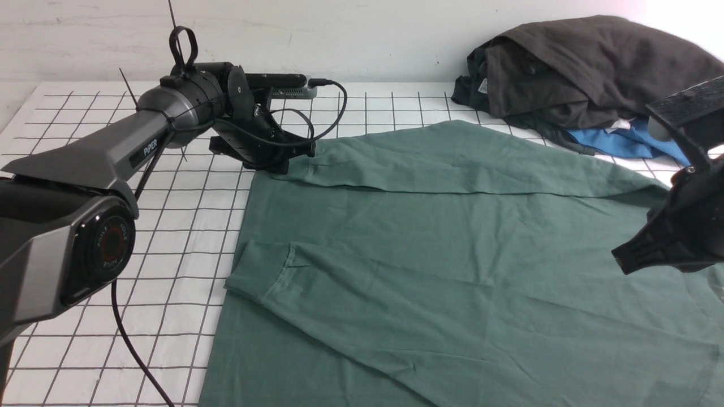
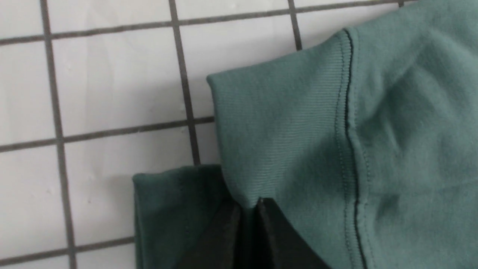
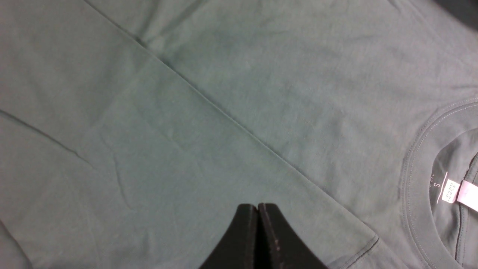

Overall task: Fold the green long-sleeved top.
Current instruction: Use the left arm to clamp the cuff farthest from it, then use the left arm to drag and drop the cuff onto the cuff closest to the left arm

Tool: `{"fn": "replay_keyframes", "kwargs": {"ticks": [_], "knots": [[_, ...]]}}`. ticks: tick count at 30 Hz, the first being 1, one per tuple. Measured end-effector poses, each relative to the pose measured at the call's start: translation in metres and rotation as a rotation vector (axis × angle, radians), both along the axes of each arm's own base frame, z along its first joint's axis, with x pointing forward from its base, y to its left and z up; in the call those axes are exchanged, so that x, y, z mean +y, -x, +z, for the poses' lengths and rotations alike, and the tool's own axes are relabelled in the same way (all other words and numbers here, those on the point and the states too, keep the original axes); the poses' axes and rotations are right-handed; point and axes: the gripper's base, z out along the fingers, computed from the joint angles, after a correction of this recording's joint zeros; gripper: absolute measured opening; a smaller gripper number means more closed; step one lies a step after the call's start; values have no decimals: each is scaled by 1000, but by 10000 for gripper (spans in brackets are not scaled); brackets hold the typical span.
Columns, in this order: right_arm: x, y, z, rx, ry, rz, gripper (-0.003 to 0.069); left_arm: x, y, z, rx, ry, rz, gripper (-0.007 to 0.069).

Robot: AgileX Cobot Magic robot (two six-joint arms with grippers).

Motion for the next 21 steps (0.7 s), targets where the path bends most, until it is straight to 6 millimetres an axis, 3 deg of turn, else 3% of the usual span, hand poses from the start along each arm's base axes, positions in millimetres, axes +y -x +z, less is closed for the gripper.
{"fn": "replay_keyframes", "kwargs": {"ticks": [6,16,19,21], "knots": [[0,0,0,2,0,0,-14,0,5,10,25,-15,-32,3],[0,0,0,1,0,0,-14,-2,42,59,254,3,-112,3],[0,1,0,9,2,-2,-14,-2,49,70,269,-2,-129,3],[0,2,-1,28,-3,-5,-14,-5,59,91,242,-8,-146,3]]}}
